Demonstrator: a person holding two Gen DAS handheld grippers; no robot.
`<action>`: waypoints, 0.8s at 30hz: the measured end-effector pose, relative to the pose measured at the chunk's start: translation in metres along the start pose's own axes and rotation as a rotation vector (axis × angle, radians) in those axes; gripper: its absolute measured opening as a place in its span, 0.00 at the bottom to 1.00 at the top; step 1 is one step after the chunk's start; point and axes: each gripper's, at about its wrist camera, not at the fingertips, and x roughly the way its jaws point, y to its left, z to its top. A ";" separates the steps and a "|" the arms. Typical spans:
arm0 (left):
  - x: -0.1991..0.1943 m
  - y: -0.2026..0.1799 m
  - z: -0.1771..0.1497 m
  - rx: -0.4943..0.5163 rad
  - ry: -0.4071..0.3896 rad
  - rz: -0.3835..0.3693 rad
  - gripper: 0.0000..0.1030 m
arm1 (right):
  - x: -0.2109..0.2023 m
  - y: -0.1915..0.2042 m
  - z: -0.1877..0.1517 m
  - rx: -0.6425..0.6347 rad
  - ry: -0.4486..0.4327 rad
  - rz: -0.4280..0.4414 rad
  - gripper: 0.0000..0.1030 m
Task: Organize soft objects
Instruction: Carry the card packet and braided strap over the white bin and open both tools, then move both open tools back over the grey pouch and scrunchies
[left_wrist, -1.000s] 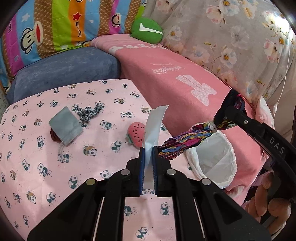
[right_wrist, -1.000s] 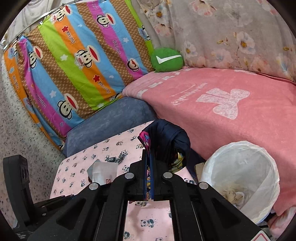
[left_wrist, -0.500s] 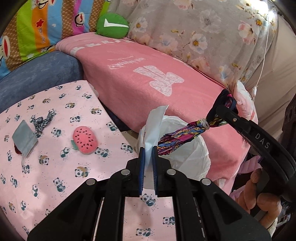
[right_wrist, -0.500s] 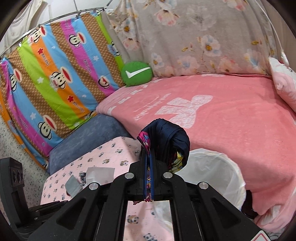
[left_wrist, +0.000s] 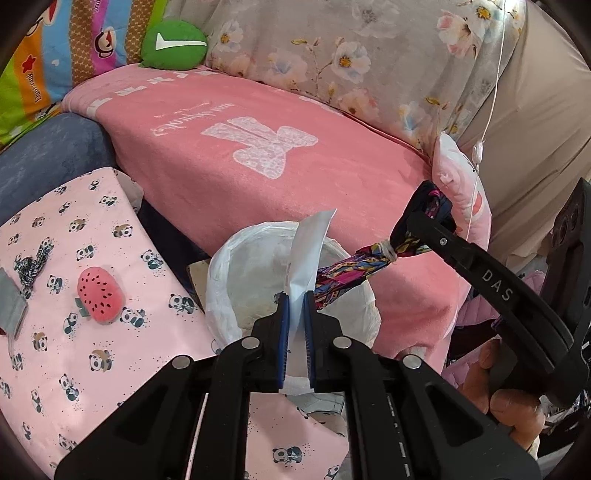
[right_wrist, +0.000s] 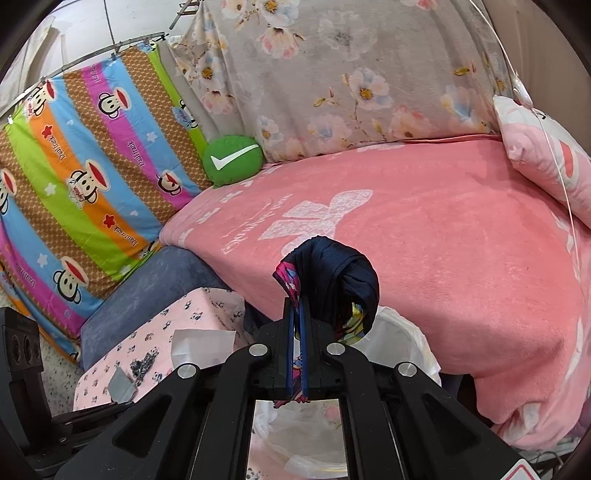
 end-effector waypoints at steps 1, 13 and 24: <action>0.003 -0.002 0.001 0.003 0.004 -0.002 0.08 | 0.000 -0.002 0.000 0.002 0.001 -0.002 0.03; 0.009 -0.009 0.003 0.008 -0.036 0.059 0.57 | 0.002 -0.008 -0.003 0.023 0.004 -0.022 0.29; 0.003 0.020 -0.003 -0.038 -0.023 0.099 0.57 | 0.010 0.012 -0.012 -0.015 0.032 0.001 0.38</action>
